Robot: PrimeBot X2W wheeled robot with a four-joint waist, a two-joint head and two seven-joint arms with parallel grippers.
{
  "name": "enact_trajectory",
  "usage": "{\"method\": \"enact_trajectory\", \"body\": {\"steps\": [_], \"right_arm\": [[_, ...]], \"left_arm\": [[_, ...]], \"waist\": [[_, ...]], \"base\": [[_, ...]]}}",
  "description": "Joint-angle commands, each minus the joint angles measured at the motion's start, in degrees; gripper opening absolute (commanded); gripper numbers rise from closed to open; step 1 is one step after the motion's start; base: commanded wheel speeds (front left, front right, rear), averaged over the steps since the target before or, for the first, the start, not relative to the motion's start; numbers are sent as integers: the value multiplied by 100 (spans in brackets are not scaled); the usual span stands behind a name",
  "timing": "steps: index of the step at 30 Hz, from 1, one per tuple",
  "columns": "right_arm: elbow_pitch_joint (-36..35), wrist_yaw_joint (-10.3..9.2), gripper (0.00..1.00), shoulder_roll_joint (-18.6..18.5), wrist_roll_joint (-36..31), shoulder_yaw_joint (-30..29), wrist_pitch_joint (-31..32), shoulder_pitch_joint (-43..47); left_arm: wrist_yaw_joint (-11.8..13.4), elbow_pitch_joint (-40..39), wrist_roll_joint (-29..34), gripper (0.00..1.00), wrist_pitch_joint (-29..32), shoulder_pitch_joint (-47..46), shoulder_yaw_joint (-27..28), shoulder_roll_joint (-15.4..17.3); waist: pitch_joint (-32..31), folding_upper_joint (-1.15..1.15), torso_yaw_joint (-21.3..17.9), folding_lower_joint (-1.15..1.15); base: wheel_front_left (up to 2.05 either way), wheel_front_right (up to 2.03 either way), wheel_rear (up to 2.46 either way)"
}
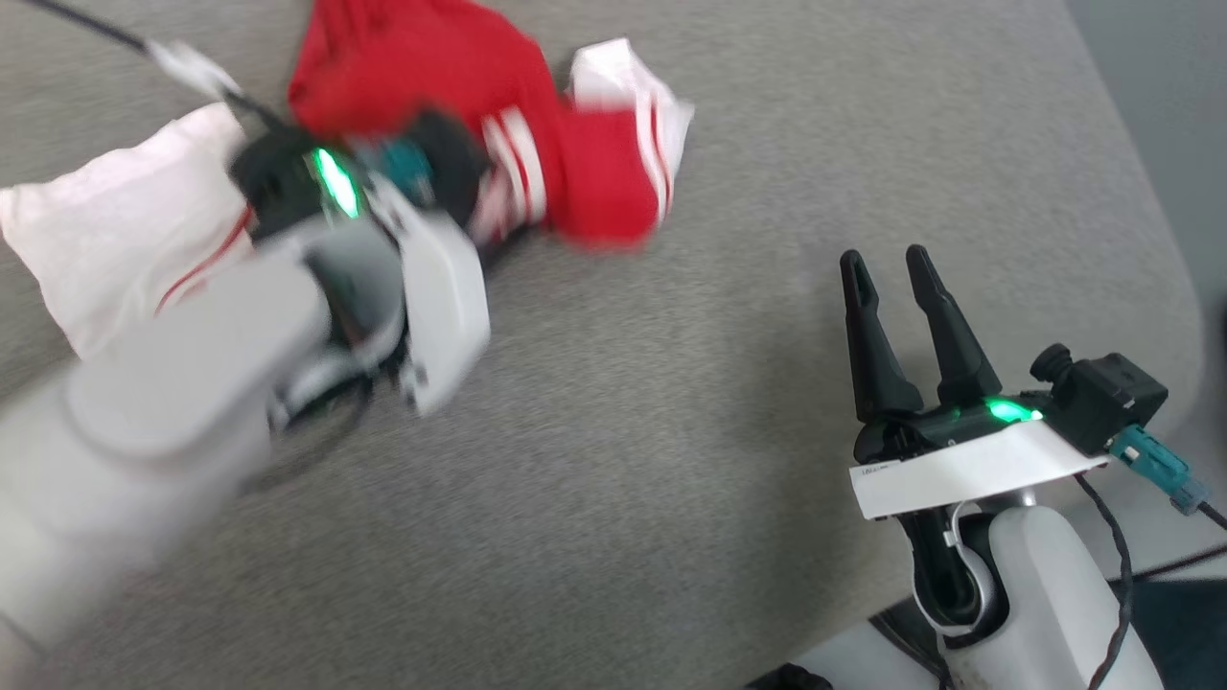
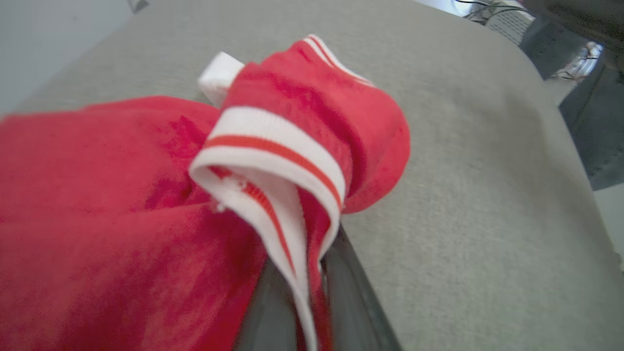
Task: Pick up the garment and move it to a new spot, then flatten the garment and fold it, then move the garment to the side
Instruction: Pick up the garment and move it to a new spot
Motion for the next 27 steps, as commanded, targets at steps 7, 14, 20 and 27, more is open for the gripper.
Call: {"method": "enact_trajectory", "body": {"steps": [7,14,20,27], "right_arm": [[-72,0,100,1,190,22,-27,164],[-56,0,100,1,120,6,-27,159],[15,0,100,-1,-268,-153,-27,111],[294,0,100,0,-1064,-448,-28,136]], "left_arm": [[8,-644,280,0,895,934,-60,410],[8,-623,263,31,1153,1135,-87,595],[16,-889,-127,100,691,761,-11,600],[13,-1092,-645,100,-592,799,-9,573]], "waist": [[126,0,-406,0],[47,0,-361,0],[-172,0,32,0],[-771,0,935,0]], "base": [[0,0,0],[0,0,0],[0,0,0],[0,0,0]]}}
